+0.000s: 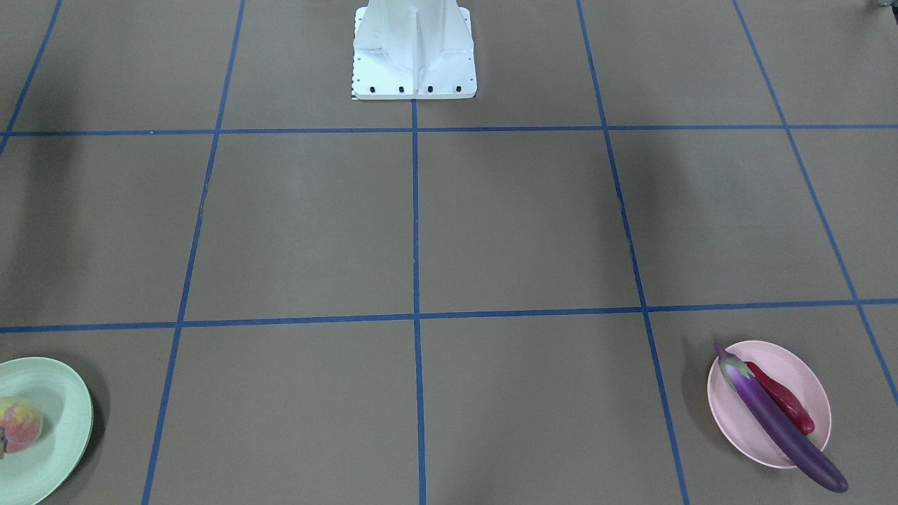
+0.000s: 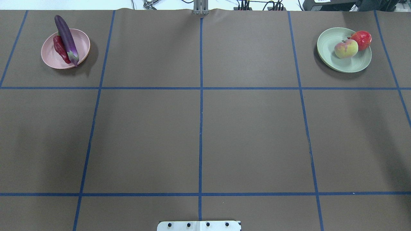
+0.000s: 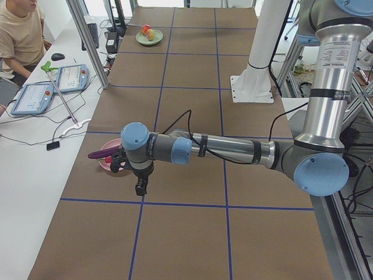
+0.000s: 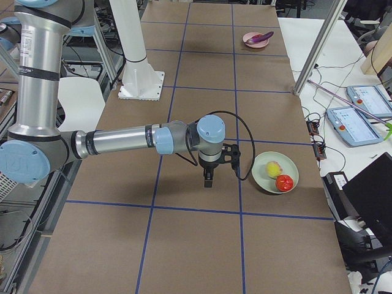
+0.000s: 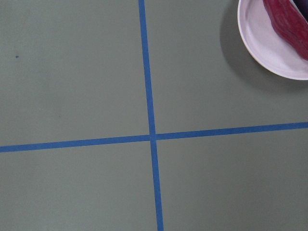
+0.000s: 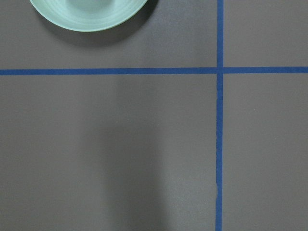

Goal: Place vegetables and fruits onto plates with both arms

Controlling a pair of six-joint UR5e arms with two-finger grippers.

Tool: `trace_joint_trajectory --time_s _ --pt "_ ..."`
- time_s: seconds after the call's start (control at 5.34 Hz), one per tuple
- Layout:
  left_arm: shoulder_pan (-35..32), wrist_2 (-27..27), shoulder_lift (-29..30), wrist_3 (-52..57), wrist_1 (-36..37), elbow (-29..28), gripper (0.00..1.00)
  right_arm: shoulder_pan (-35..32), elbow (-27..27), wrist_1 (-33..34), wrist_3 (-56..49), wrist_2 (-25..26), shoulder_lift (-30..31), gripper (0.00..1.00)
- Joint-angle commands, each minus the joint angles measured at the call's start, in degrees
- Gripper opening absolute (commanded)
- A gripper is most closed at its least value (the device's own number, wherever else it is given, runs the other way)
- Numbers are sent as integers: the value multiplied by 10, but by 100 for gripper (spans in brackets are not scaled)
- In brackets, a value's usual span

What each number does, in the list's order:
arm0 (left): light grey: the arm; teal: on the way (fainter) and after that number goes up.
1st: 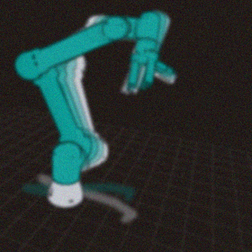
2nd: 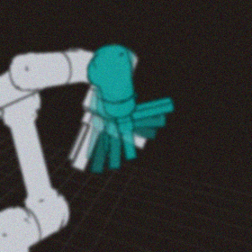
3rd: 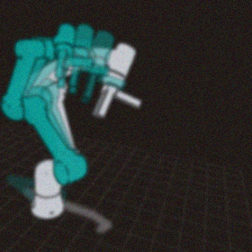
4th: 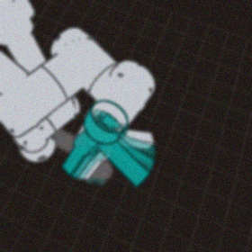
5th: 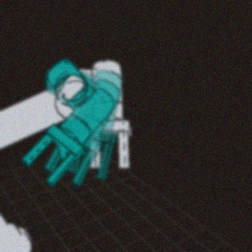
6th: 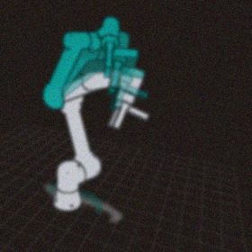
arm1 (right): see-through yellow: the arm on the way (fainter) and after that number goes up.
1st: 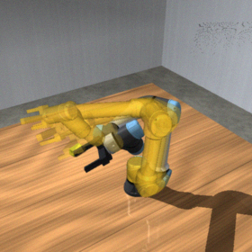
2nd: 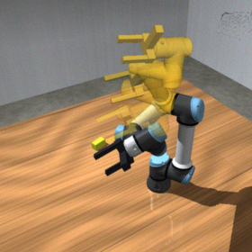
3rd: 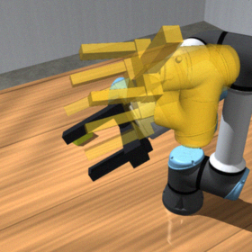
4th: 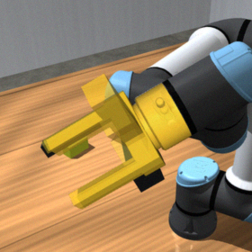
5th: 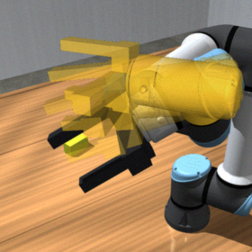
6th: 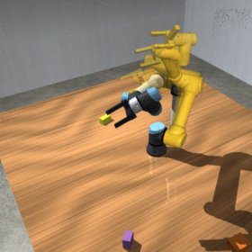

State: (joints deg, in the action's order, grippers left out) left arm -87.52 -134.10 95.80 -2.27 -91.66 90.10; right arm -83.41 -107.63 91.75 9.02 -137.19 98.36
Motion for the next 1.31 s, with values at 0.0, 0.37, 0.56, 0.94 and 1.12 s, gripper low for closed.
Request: trace_joint_trajectory --time_s 0.0,0.37,0.56,0.94,1.12 --pt "2 3 3 0 1 -4 100 17 1 24 -9 30 -8 100" --pt "3 -2 -1 2 0 1 100 12 5 48 -21 42 -20 100" --pt "3 -2 -4 4 -2 -2 100 12 7 48 -36 42 -20 100" --pt "3 -3 -6 1 -5 -2 100 12 16 48 -68 42 -20 100" --pt "3 -4 -7 1 -5 -1 100 12 16 48 -67 43 -19 100"
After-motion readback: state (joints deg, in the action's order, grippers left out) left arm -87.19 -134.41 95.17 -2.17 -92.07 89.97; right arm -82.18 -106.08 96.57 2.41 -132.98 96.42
